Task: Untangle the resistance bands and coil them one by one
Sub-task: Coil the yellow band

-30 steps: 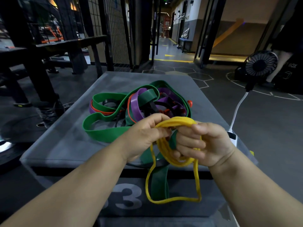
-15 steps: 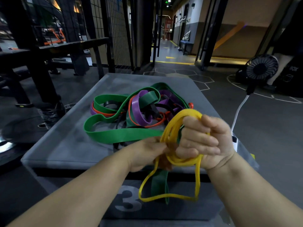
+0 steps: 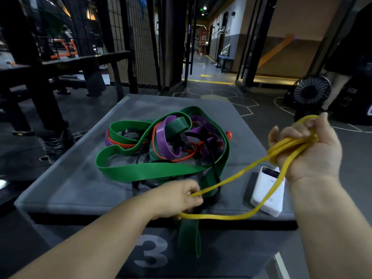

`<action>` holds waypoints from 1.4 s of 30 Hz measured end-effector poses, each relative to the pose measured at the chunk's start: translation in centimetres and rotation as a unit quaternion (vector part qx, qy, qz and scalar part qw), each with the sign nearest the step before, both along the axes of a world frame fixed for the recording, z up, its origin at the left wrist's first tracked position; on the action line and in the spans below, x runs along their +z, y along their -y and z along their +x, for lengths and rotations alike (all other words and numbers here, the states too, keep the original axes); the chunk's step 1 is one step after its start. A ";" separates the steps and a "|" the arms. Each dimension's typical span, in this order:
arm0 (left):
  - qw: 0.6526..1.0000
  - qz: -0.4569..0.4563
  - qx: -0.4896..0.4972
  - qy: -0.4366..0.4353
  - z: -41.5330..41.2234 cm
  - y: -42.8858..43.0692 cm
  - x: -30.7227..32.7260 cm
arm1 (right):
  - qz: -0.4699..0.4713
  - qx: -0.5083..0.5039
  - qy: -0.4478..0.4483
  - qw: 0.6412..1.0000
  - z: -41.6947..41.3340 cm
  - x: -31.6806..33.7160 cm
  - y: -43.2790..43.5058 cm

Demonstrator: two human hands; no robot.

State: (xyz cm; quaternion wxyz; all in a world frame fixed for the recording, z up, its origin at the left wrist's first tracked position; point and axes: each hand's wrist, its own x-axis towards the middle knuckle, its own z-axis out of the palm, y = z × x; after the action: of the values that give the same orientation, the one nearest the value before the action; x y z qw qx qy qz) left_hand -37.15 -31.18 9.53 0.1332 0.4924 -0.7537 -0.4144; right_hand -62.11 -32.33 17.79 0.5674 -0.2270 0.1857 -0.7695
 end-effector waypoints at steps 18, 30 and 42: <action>0.948 -0.251 0.094 -0.169 1.0 -0.5 3.3 | 0.097 0.491 -0.384 0.776 8.0 -4.4 -2.0; 0.919 -0.108 0.130 -0.356 1.7 -0.3 4.4 | 0.043 0.578 -0.320 0.749 6.5 -5.1 -1.1; 0.922 -0.192 0.097 -0.322 0.8 -0.3 3.4 | -0.004 0.600 -0.277 0.750 7.6 -6.1 -1.3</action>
State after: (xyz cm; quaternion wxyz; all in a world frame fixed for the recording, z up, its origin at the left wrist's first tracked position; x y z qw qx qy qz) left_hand -36.36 -30.88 12.94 0.5003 0.3680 -0.6837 -0.3831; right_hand -54.50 -31.04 11.73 0.8352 -0.4974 0.1567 -0.1745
